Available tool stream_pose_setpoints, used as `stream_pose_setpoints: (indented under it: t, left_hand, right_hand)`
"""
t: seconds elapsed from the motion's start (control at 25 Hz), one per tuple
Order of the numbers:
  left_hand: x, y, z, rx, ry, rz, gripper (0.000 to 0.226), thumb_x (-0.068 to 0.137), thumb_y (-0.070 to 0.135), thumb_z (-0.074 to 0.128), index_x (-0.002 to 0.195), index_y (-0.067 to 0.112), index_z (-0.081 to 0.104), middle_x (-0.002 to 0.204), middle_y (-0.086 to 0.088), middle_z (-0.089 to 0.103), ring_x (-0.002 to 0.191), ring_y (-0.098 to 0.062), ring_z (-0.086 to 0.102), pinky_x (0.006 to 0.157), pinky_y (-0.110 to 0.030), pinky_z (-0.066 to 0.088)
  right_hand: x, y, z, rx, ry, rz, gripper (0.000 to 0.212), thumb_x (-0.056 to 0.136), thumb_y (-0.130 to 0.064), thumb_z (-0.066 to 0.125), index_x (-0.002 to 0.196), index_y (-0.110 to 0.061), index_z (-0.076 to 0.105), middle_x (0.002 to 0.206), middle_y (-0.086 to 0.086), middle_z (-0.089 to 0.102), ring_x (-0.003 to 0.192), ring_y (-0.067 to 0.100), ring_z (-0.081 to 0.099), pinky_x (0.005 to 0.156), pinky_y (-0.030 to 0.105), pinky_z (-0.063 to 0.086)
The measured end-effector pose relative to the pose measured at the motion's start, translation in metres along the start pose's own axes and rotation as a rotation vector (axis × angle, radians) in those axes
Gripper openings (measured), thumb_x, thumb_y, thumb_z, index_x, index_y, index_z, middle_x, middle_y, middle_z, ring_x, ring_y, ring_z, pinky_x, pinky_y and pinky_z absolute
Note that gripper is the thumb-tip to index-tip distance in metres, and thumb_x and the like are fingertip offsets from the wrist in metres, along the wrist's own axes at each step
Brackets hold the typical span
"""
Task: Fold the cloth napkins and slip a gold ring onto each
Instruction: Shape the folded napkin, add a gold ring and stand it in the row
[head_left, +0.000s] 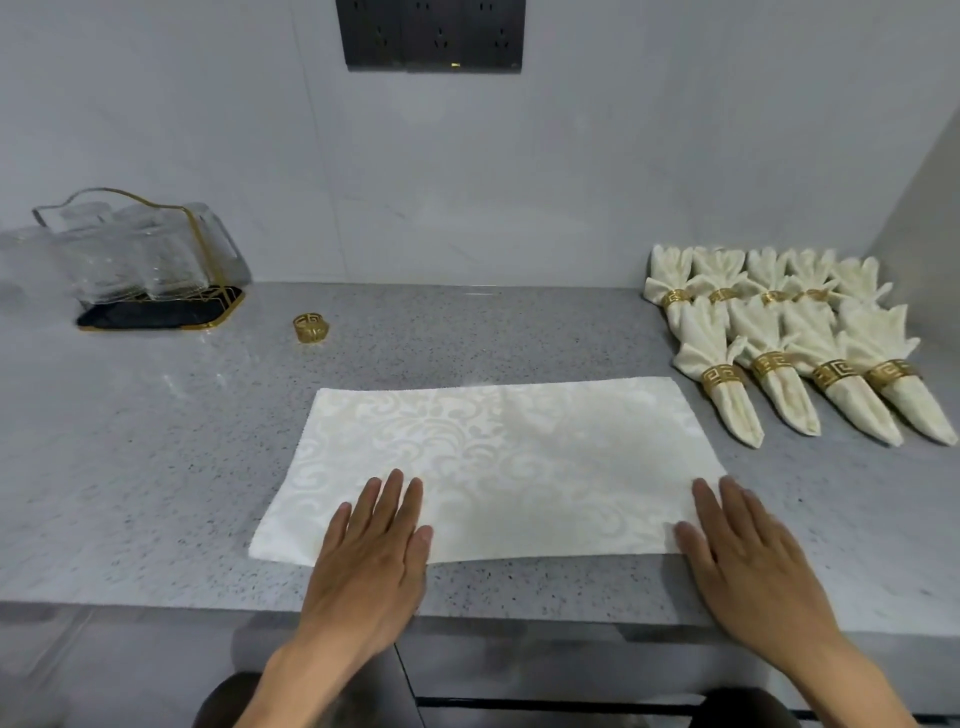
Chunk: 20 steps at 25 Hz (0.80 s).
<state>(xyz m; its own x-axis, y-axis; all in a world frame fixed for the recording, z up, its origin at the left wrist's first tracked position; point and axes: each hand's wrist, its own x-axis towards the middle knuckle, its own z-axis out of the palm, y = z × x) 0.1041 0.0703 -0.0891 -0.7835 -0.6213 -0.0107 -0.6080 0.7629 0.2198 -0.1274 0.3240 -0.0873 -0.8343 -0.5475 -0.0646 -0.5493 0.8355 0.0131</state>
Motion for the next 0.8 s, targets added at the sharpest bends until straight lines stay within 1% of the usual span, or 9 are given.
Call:
stream_pose_setpoints:
  t: [0.08,0.2,0.24,0.32,0.48,0.64,0.72,0.76,0.8]
  left_hand:
    - [0.000,0.000,0.001,0.005,-0.003,0.002,0.062,0.096,0.052,-0.003,0.153,0.033,-0.015,0.158,0.012,-0.026,0.144,-0.007,-0.027,0.118,-0.032,-0.016]
    - [0.005,0.003,0.002,0.015,-0.008,0.009,0.064,0.094,0.052,-0.004,0.153,0.031,-0.016,0.159,0.011,-0.025,0.144,-0.008,-0.027,0.117,-0.031,-0.017]
    - [0.006,0.003,0.001,0.014,-0.006,0.009,0.065,0.093,0.053,-0.006,0.153,0.030,-0.016,0.159,0.010,-0.026,0.144,-0.008,-0.027,0.117,-0.031,-0.017]
    - [0.007,0.004,0.000,0.016,-0.005,0.008,0.070,0.087,0.056,-0.013,0.152,0.030,-0.018,0.159,0.010,-0.026,0.143,-0.008,-0.028,0.116,-0.031,-0.017]
    - [0.005,-0.002,-0.002,-0.010,-0.014,-0.033,0.072,0.086,0.062,-0.012,0.153,0.035,-0.017,0.157,0.011,-0.028,0.142,-0.008,-0.029,0.118,-0.033,-0.016]
    - [-0.006,-0.051,-0.014,-0.028,-0.046,-0.256,0.066,0.095,0.062,0.000,0.153,0.035,-0.018,0.160,0.004,-0.027,0.147,-0.015,-0.025,0.121,-0.038,-0.011]
    - [-0.012,-0.062,-0.021,0.007,-0.064,-0.246,0.065,0.097,0.061,0.004,0.156,0.034,-0.005,0.164,0.003,-0.012,0.151,-0.017,-0.011,0.122,-0.038,0.000]
    - [-0.009,-0.061,-0.023,0.018,-0.005,-0.228,0.063,0.099,0.060,0.008,0.155,0.033,0.015,0.163,0.002,0.011,0.150,-0.022,0.008,0.120,-0.039,0.014]
    - [-0.001,-0.059,-0.028,0.029,0.099,-0.217,0.058,0.099,0.058,0.014,0.143,0.030,0.039,0.150,0.002,0.038,0.139,-0.025,0.031,0.110,-0.040,0.030]
  right_hand:
    - [0.000,-0.005,0.000,0.018,0.012,0.052,0.074,0.092,-0.053,-0.012,0.158,-0.021,0.001,0.165,0.008,0.001,0.152,0.024,0.001,0.123,0.043,0.007]
    - [-0.008,-0.043,-0.016,0.094,0.292,-0.092,0.066,0.095,-0.037,0.013,0.149,-0.009,0.037,0.158,0.018,0.029,0.147,0.035,0.025,0.119,0.047,0.016]
    - [-0.011,-0.065,-0.021,0.158,0.335,-0.206,0.066,0.095,-0.038,0.014,0.152,-0.009,0.033,0.160,0.016,0.022,0.149,0.034,0.019,0.121,0.045,0.014]
    - [-0.013,-0.111,-0.025,0.256,0.276,-0.380,0.067,0.097,-0.046,0.005,0.157,-0.016,0.007,0.162,0.004,-0.005,0.151,0.025,-0.003,0.123,0.038,0.003]
    - [0.004,-0.144,-0.008,0.194,0.094,-0.348,0.071,0.098,-0.059,0.009,0.158,-0.020,-0.003,0.164,0.002,-0.013,0.151,0.022,-0.011,0.122,0.041,-0.007]
    - [0.007,-0.138,0.001,0.126,0.048,-0.318,0.074,0.096,-0.065,0.004,0.157,-0.024,-0.009,0.164,-0.001,-0.016,0.151,0.021,-0.014,0.122,0.043,-0.009]
    - [0.006,-0.140,0.001,0.128,0.040,-0.319,0.076,0.093,-0.066,-0.002,0.156,-0.024,-0.010,0.164,-0.002,-0.016,0.151,0.020,-0.014,0.122,0.044,-0.009]
    - [0.006,-0.141,0.001,0.127,0.036,-0.318,0.078,0.090,-0.066,-0.005,0.156,-0.025,-0.010,0.164,-0.002,-0.016,0.151,0.020,-0.014,0.122,0.043,-0.009]
    - [0.006,-0.141,-0.001,0.121,0.038,-0.316,0.079,0.088,-0.066,-0.007,0.156,-0.025,-0.010,0.164,-0.002,-0.016,0.151,0.020,-0.014,0.122,0.043,-0.008]
